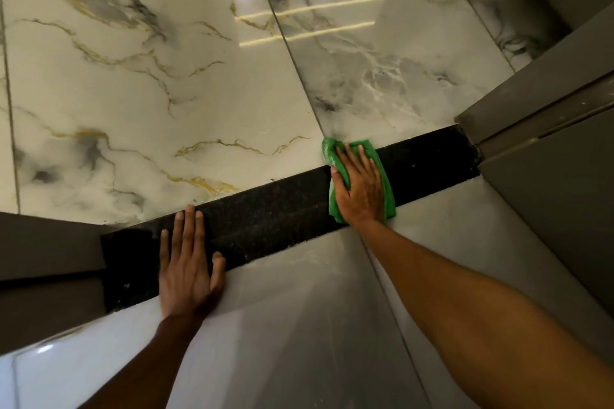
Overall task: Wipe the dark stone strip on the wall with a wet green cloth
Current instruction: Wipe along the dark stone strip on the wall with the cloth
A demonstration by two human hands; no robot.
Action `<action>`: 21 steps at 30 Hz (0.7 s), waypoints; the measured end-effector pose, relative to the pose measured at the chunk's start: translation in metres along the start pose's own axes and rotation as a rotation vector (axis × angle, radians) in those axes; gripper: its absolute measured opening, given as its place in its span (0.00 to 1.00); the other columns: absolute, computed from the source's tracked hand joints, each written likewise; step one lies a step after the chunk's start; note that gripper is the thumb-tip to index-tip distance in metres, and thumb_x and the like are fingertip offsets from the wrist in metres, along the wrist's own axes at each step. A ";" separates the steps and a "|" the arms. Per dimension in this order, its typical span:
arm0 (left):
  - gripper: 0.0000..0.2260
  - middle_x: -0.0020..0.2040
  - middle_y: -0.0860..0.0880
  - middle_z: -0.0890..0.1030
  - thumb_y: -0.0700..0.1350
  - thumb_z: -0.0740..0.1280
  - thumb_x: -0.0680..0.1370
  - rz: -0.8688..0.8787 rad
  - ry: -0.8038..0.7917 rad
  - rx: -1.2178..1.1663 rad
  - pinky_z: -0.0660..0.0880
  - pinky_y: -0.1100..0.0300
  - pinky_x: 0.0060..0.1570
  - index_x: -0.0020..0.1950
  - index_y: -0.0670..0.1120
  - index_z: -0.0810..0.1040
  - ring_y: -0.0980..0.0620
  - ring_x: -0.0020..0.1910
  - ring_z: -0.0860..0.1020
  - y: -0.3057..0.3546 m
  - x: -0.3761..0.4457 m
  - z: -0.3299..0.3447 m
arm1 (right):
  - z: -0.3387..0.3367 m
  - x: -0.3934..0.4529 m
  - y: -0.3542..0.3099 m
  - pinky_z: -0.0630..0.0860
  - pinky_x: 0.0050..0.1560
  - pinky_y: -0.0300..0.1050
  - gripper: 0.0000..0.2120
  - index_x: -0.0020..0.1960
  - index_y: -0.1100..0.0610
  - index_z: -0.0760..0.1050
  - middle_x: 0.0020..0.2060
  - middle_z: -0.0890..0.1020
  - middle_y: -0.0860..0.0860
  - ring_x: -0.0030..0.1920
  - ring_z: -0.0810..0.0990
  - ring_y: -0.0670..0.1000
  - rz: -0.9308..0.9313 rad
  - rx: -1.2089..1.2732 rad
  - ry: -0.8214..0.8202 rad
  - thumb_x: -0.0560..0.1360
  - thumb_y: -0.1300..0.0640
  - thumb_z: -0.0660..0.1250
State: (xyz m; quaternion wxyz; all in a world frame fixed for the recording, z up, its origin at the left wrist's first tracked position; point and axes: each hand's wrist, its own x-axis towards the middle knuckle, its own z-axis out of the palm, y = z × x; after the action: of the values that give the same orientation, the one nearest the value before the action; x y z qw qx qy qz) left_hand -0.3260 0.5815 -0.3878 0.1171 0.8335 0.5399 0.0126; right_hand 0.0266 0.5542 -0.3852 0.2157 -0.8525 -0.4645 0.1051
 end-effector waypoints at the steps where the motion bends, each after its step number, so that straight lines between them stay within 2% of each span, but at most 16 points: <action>1: 0.38 0.91 0.43 0.49 0.55 0.52 0.82 -0.004 -0.005 0.006 0.52 0.37 0.88 0.90 0.41 0.50 0.43 0.91 0.50 0.000 0.000 -0.001 | 0.004 -0.004 -0.005 0.53 0.88 0.54 0.27 0.83 0.50 0.67 0.84 0.68 0.49 0.87 0.60 0.55 -0.015 0.001 -0.006 0.86 0.44 0.56; 21: 0.36 0.91 0.44 0.49 0.53 0.51 0.82 -0.030 -0.018 -0.074 0.48 0.41 0.89 0.90 0.42 0.52 0.46 0.91 0.49 0.004 -0.001 -0.008 | 0.059 -0.064 -0.092 0.56 0.87 0.58 0.28 0.86 0.45 0.61 0.86 0.62 0.45 0.88 0.55 0.52 -0.284 -0.017 -0.104 0.87 0.41 0.55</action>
State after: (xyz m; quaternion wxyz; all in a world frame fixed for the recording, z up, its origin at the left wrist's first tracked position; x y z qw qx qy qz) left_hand -0.3239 0.5810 -0.3790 0.1527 0.8205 0.5504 0.0234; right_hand -0.0993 0.5604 -0.3962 0.1970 -0.7734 -0.5917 0.1135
